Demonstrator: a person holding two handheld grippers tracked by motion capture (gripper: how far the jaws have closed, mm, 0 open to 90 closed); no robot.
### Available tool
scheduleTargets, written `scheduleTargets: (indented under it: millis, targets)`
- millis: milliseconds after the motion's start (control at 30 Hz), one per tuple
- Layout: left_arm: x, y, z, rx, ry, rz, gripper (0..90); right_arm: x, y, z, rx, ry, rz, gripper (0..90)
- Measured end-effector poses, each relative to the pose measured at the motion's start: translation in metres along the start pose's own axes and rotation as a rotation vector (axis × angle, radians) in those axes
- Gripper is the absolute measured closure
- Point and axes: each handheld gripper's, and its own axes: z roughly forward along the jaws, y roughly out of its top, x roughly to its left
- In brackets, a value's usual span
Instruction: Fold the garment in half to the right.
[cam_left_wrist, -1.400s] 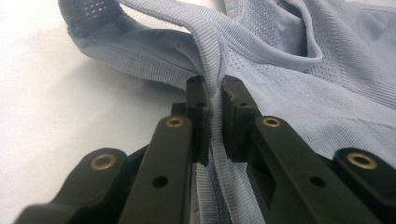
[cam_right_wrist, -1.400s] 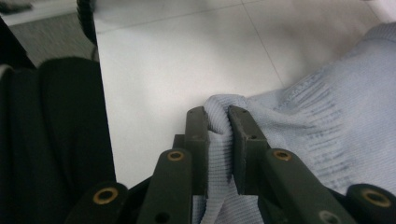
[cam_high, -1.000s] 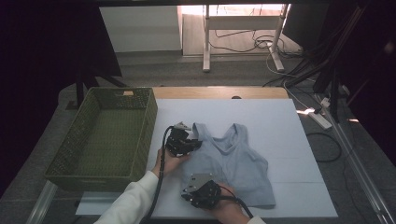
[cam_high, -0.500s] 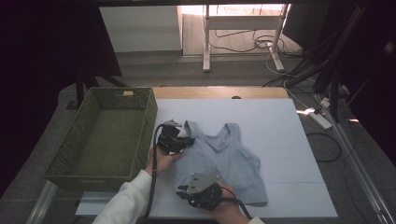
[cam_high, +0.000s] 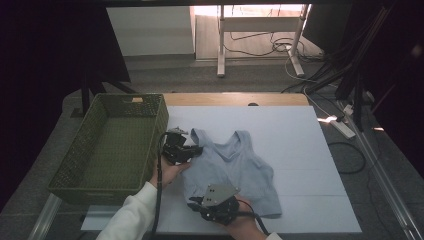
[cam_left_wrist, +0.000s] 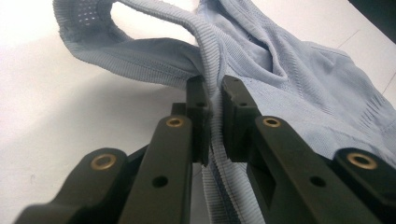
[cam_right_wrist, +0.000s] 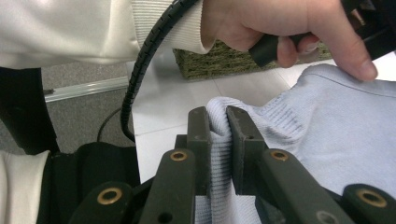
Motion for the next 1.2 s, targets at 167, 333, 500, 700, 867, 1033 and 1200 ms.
scheduleTargets:
  millis: [167, 333, 500, 700, 867, 1033, 1200]
  targets:
    - [0.002, 0.0, -0.01, -0.01, 0.015, -0.011, 82.3, 0.006, 0.009, 0.012, -0.017, 0.018, -0.002, 80.3]
    - [0.001, -0.001, -0.015, -0.01, 0.035, -0.017, 82.3, 0.009, 0.018, 0.017, -0.035, 0.023, -0.026, 80.4]
    - [0.001, -0.001, -0.01, 0.002, 0.033, -0.025, 82.3, 0.004, 0.012, 0.009, -0.046, 0.013, 0.004, 80.4]
    - [0.001, 0.001, -0.001, 0.009, 0.024, -0.036, 82.3, 0.0, 0.003, -0.005, -0.05, -0.018, 0.029, 80.3]
    - [-0.003, 0.005, 0.003, 0.008, 0.02, -0.037, 82.1, -0.004, -0.005, -0.019, -0.05, -0.043, 0.059, 80.4]
    - [-0.006, 0.009, 0.004, 0.003, 0.008, -0.039, 82.1, -0.006, -0.009, -0.031, -0.06, -0.067, 0.073, 80.4]
    - [-0.009, 0.014, 0.008, 0.004, -0.005, -0.039, 81.9, -0.009, -0.015, -0.045, -0.076, -0.092, 0.106, 80.4]
